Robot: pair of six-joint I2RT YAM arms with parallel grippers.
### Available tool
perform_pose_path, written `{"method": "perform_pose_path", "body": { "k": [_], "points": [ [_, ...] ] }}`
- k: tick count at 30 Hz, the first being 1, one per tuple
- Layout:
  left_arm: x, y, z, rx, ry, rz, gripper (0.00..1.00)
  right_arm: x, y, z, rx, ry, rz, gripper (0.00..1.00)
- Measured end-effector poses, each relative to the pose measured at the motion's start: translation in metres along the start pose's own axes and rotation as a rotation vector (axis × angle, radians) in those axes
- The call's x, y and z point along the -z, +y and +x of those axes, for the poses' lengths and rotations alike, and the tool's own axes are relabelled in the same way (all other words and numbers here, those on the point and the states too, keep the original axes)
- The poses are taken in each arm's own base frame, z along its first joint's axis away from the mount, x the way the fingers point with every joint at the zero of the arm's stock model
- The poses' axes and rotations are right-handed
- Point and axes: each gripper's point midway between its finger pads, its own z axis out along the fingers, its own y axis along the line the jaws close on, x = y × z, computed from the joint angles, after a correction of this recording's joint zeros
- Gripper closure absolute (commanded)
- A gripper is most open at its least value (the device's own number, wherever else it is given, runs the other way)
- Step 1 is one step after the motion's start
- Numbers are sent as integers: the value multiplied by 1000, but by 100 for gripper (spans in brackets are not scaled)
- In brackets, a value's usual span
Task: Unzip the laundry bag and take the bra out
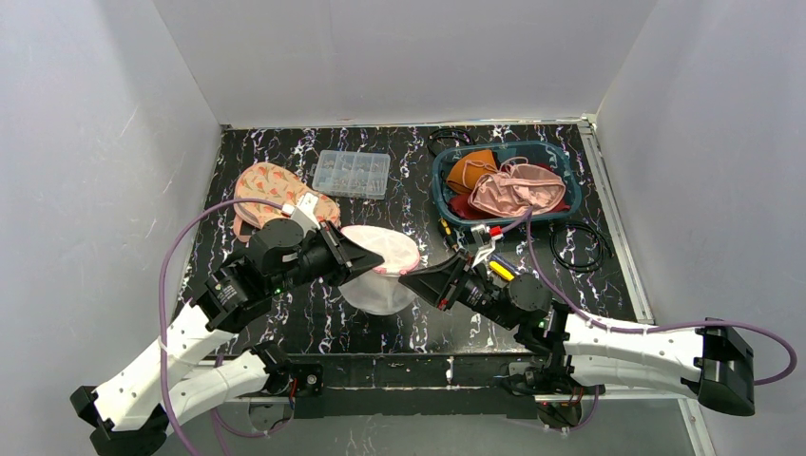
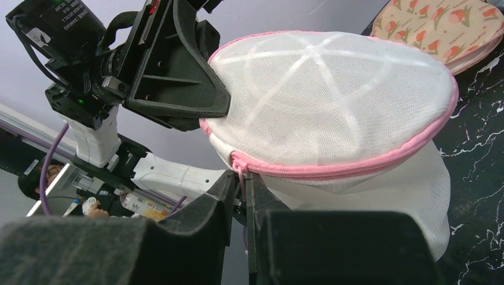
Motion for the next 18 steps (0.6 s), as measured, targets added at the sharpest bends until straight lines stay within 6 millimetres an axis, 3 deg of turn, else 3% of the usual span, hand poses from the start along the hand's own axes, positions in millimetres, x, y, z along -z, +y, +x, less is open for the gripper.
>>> {"method": "perform_pose_path", "body": {
  "k": [9,14,18],
  "points": [
    [1,0,0,-1,-1,5,100,2,1,-1,2,-2,0,98],
    [-1,3,2,0,5,-2,100,7,-6,-1,15,8,37,99],
    [-5,14,5,2,15,-24,100,13,-25,5,45,34,123,99]
  ]
}}
